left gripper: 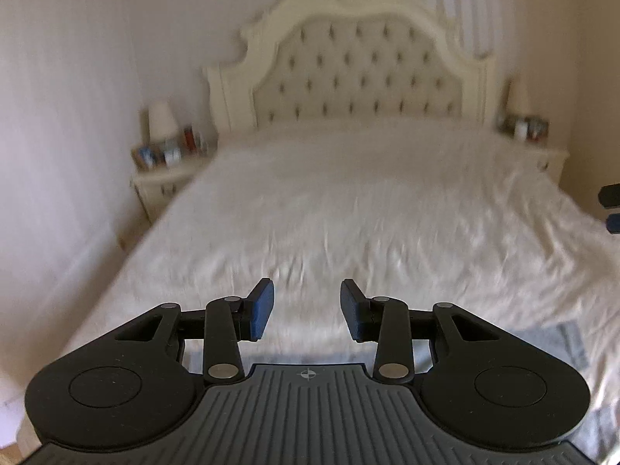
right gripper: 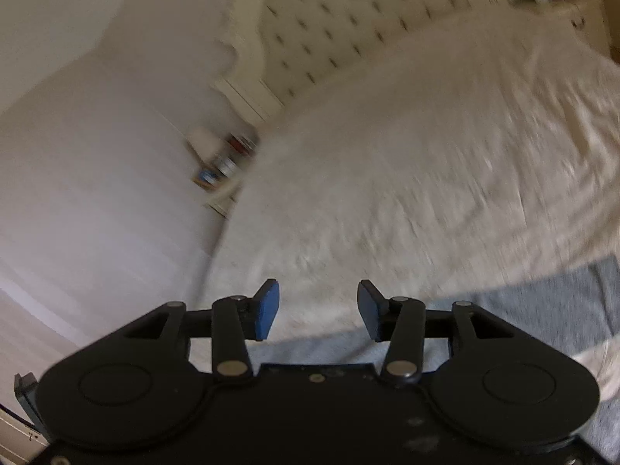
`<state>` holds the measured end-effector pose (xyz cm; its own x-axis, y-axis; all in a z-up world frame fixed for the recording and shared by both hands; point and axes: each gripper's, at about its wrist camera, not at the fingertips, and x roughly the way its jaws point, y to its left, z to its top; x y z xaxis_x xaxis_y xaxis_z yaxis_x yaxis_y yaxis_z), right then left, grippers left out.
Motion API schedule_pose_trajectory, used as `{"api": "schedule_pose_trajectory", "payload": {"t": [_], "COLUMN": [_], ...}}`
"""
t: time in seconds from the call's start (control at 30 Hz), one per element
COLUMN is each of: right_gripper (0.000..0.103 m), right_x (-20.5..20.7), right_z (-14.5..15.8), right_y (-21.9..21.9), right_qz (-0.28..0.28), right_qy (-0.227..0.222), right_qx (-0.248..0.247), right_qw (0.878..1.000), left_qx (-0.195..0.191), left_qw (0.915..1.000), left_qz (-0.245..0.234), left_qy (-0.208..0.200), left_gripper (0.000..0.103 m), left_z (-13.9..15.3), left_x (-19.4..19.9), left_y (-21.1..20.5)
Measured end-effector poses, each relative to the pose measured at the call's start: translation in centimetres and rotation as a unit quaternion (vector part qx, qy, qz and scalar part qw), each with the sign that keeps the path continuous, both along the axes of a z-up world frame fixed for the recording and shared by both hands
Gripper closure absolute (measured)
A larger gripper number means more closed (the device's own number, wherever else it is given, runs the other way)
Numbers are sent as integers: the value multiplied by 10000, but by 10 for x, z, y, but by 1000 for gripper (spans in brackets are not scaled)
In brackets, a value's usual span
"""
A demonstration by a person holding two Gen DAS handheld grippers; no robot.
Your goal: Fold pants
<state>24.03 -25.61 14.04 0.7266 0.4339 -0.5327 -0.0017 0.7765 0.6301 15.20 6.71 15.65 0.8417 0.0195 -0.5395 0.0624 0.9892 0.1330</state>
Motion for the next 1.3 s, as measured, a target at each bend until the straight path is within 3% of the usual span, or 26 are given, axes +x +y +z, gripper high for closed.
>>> {"api": "schedule_pose_trajectory", "payload": {"t": [0.3,0.4,0.5,0.63,0.77,0.9,1.0,1.13,1.3], "right_gripper": [49,40,38,38,38,38,38,38,38], "right_x": [-28,-33,-36,-31,-31,-37,-47,-62,-78], "right_z": [148,176,172,126,50,-39,-101,-172,-223], "right_y": [-27,-34,-38,-41,-44,-41,-38,-37,-45], "right_qz": [-214,-344,-414,-530,-799,-1209,-1485,-1865,-2348], "right_qy": [-1182,-1536,-1576,-1188,-593,56,652,1374,2011], "right_qx": [-8,-61,-15,33,130,-143,-296,-340,-273], "right_qw": [9928,9875,9866,9915,9950,9925,9863,9722,9506], "left_qx": [134,86,44,-118,-284,-190,-157,-143,-89], "left_qw": [9925,9888,9893,9959,9995,9982,9943,9875,9794], "left_qz": [-279,-271,-255,-220,-41,123,104,62,-117], "left_qy": [-1185,-1468,-1439,-873,-123,558,1048,1571,2015], "left_gripper": [66,66,65,65,65,65,65,65,65], "left_z": [106,122,112,69,-5,-76,-124,-165,-201], "left_x": [-19,-20,-14,-1,20,34,37,27,24], "left_y": [-18,-20,-20,-11,2,13,19,23,16]}}
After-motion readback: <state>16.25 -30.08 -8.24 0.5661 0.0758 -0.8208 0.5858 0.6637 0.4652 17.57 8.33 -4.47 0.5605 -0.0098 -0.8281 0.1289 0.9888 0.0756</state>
